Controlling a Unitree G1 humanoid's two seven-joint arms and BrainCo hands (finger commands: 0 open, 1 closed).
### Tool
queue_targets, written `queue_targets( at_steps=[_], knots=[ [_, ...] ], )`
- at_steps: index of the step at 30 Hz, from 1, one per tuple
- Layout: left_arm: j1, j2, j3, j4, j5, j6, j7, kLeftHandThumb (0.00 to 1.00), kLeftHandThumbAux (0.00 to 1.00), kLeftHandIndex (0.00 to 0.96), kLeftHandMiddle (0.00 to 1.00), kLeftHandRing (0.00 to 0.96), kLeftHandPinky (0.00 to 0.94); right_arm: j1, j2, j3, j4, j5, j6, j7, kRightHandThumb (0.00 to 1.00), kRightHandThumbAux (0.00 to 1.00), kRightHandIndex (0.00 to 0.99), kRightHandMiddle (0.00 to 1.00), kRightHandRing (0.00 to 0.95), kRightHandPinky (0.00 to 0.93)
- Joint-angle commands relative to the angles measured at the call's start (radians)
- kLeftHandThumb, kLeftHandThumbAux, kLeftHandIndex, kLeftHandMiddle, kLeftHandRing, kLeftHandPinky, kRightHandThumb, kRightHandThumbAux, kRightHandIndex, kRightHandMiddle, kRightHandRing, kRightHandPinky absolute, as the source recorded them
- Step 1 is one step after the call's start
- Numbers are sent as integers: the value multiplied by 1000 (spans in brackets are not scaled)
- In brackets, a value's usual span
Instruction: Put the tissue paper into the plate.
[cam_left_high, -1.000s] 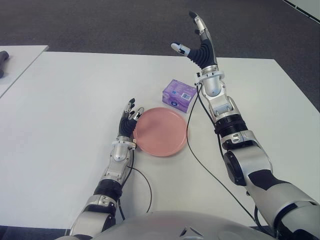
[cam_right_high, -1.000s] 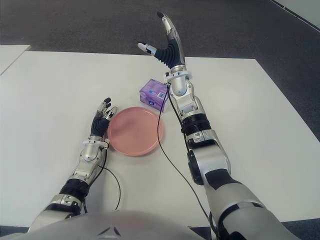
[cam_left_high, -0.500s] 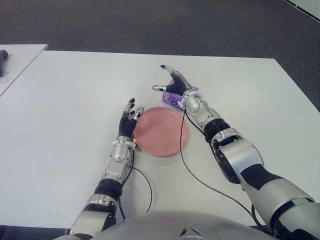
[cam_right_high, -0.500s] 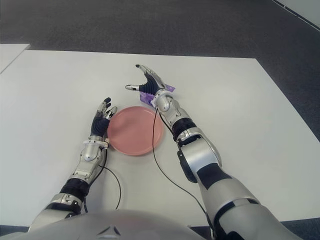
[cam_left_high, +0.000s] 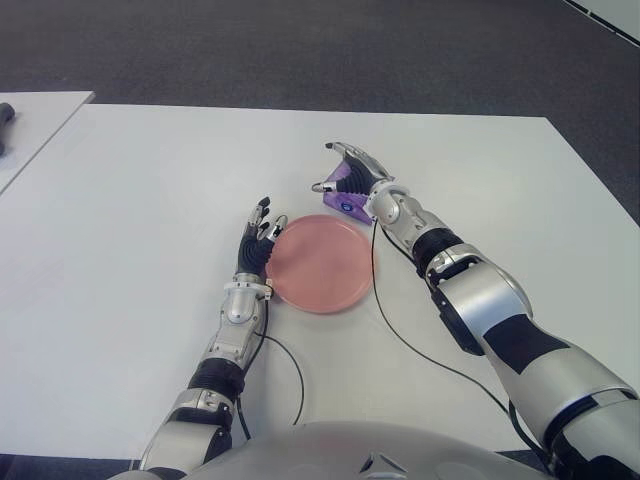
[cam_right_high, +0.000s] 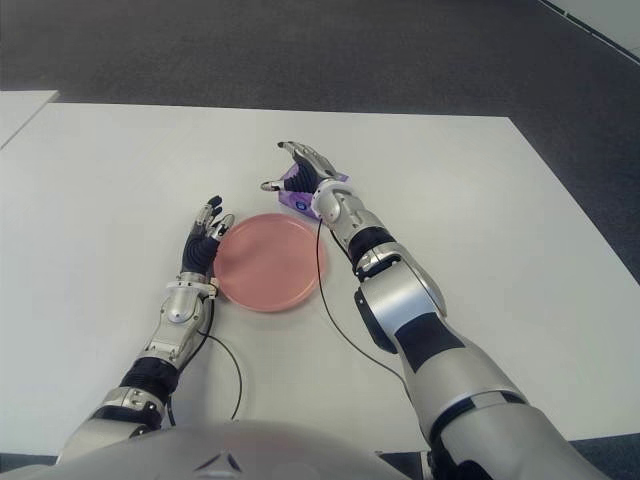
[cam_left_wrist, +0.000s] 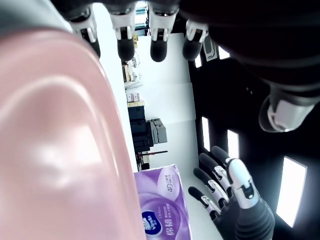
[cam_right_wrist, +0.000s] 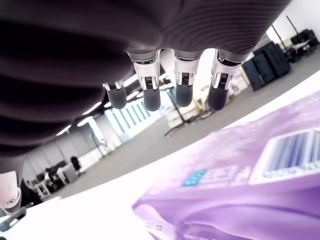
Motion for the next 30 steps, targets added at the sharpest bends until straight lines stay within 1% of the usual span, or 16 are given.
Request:
queue_targets(
  at_steps=[1,6,13,17,26,30],
  knots=[
    [5,1,3,11,11,11,18,0,397,0,0,0,0,-24,12,21,16,-27,29,-24,130,475,0,0,0,0],
    [6,-2,1,10,17,17,28,0,386,0,0,0,0,-35,16,46,24,-50,58,-50,123,468,0,0,0,0],
    [7,-3,-3,10,21,20,38,0,373,0,0,0,0,-41,25,55,32,-59,80,-58,118,462,0,0,0,0],
    [10,-4,-6,12,28,11,47,0,367,0,0,0,0,-42,34,61,42,-62,105,-62,117,459,0,0,0,0],
    [10,-4,-10,33,32,2,63,0,361,0,0,0,0,-38,14,57,47,-57,124,-70,113,459,0,0,0,0],
    [8,-3,-12,43,41,-14,75,0,359,0,0,0,0,-26,2,56,48,-56,127,-69,106,452,0,0,0,0]
  ],
)
